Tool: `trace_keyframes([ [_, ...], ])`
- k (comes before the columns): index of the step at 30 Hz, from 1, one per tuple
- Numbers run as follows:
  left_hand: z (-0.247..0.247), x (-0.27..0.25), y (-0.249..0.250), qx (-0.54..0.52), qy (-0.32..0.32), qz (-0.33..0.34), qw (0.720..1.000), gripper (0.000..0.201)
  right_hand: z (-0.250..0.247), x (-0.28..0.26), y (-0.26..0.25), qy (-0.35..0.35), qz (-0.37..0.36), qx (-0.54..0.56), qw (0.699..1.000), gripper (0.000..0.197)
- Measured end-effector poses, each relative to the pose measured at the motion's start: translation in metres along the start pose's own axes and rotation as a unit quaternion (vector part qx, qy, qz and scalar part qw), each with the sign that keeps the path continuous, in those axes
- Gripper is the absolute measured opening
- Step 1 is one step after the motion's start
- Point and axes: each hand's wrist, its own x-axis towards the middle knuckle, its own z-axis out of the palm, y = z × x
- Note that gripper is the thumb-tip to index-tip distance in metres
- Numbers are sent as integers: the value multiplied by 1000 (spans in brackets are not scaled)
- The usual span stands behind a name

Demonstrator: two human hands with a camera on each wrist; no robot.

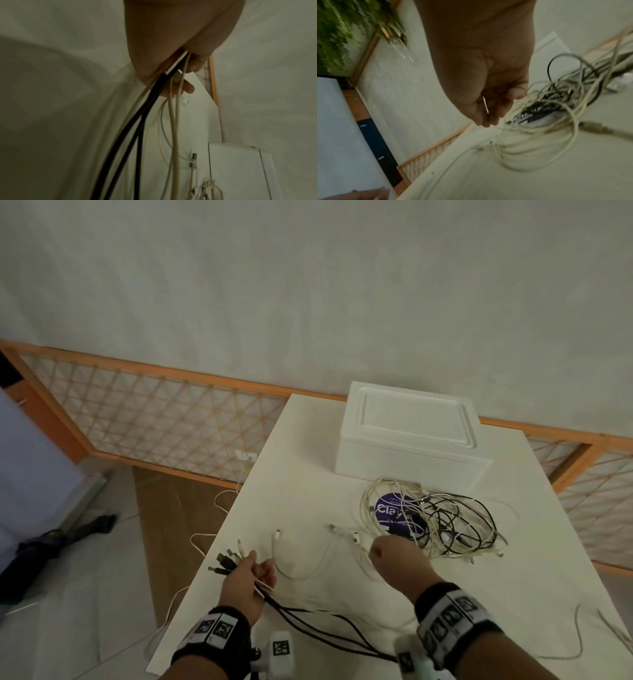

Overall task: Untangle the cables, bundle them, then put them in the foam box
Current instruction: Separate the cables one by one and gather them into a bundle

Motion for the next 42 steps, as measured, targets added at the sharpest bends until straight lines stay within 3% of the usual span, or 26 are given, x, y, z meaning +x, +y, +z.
trace_keyframes([
  [4, 1, 0, 2, -30, -38, -20, 999, 33, 24, 24, -11, -57, 19, -6, 998, 34],
  [9, 2, 3, 4, -6, -45, -17, 999, 36, 26, 34, -13, -24, 11, -54, 998, 26],
  [16, 0, 10, -1, 16, -18, -12, 1000, 39, 11, 55, -55, 60, -125, 12, 990, 29],
  [22, 8, 7, -3, 55, -49, -20, 997, 35, 26, 75, -43, -25, -83, -48, 995, 30],
  [25, 22, 1, -2, 80, -83, -3, 993, 29, 25, 78, -36, -27, -65, -29, 997, 27],
  [33, 60, -5, -7, 134, -142, 48, 979, 16, -14, 74, -32, 112, -53, 172, 977, 22],
  [38, 92, -12, -13, 173, -174, 46, 968, 16, -34, 63, -27, 171, -95, 148, 969, 21],
  [40, 101, -15, -16, 186, -180, 42, 965, 15, -40, 57, -29, 210, -119, 181, 954, 20],
  [42, 108, -17, -18, 199, -182, 43, 962, 12, -46, 49, -34, 216, -121, 280, 928, 17],
])
